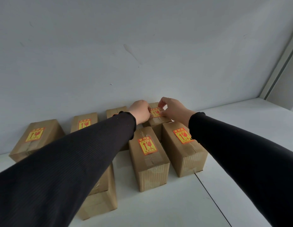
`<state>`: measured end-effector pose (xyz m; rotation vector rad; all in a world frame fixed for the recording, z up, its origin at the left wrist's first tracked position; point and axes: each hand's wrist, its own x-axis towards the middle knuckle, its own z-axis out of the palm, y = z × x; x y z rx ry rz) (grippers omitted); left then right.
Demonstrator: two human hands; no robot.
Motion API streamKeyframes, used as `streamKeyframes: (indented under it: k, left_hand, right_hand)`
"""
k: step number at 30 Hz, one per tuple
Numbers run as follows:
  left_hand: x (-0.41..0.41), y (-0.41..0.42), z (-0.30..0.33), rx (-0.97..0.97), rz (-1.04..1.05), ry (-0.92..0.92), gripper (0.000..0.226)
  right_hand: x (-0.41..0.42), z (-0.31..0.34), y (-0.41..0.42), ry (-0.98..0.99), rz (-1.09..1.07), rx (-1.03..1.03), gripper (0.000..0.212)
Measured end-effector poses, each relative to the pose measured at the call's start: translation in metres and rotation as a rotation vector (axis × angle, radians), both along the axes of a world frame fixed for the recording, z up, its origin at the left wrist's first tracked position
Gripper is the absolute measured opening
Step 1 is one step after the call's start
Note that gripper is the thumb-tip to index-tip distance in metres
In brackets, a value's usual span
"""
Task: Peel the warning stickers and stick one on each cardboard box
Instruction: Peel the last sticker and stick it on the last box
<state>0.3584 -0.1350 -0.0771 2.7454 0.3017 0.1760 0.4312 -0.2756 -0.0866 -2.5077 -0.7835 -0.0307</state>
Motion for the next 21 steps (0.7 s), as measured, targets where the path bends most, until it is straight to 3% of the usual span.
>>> streamKeyframes:
  k: [12,21]
  left_hand:
    - [0.0,0.006,0.001,0.175,-0.057,0.052,0.037]
    - [-0.039,0.028,0.028,0.224,-0.039,-0.011,0.041]
  right_hand:
    - [-0.014,0.012,0.002,-0.077,0.024,-0.257,0.034]
    - [-0.037,0.032,-0.016,-0.078,-0.078,-0.081,0.036]
